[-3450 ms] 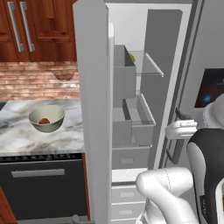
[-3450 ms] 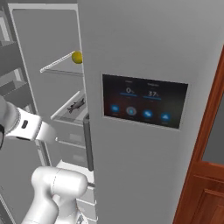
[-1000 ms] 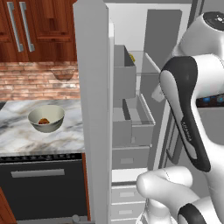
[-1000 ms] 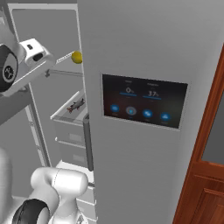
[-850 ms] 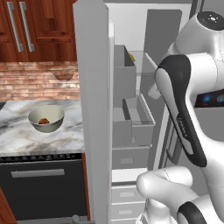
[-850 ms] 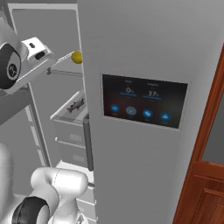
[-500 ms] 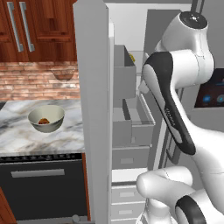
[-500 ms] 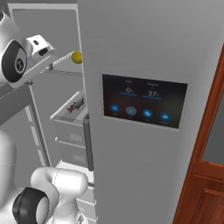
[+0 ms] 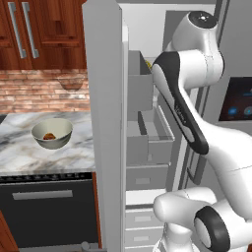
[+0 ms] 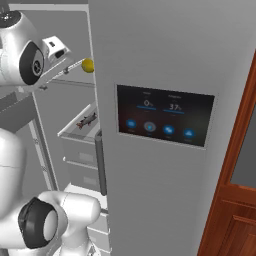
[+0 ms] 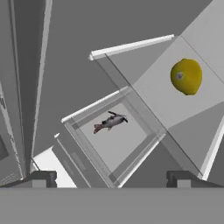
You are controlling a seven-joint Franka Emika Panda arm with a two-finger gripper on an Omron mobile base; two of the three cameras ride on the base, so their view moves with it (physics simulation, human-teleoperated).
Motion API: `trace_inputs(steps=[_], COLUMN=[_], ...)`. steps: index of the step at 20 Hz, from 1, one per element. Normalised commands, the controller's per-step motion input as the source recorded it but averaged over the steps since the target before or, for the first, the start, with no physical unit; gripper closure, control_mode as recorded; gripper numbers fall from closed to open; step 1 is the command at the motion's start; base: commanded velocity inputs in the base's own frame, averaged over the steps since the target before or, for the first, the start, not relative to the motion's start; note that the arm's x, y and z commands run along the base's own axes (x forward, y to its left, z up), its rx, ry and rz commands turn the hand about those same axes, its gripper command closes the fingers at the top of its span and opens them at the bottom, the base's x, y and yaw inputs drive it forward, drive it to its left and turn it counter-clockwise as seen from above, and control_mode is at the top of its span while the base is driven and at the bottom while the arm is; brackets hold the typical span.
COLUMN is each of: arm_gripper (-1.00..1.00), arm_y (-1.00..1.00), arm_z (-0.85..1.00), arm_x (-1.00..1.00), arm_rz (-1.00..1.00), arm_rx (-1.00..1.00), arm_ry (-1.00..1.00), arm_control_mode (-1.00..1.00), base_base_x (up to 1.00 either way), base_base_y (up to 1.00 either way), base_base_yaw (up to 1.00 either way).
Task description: Take the lemon, peach, and fish from the freezer and place them in the bowl on the counter.
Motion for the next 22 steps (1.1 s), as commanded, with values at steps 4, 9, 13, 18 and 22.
trace_inputs(steps=[4,9,13,18,22], arm_gripper=[-1.00,-1.00,-1.00,-1.00,-1.00], arm_y=[0.00,-0.01,-0.02,0.00,0.00], arm_z=[0.00,-0.01,0.00,0.00,0.00], arm_x=[0.44,0.41,0.41,0.41,0.48], arm_rz=[0.00,0.00,0.00,0.00,0.00], arm_rx=[0.00,0.00,0.00,0.00,0.02], arm_ry=[0.00,-0.09,-0.15,-0.06,0.01], arm_control_mode=[-1.00,-1.00,-1.00,-1.00,-1.00], base_base_x=[0.00,0.00,0.00,0.00,0.00], base_base_y=[0.00,0.00,0.00,0.00,0.00], base_base_yaw=[0.00,0.00,0.00,0.00,0.00])
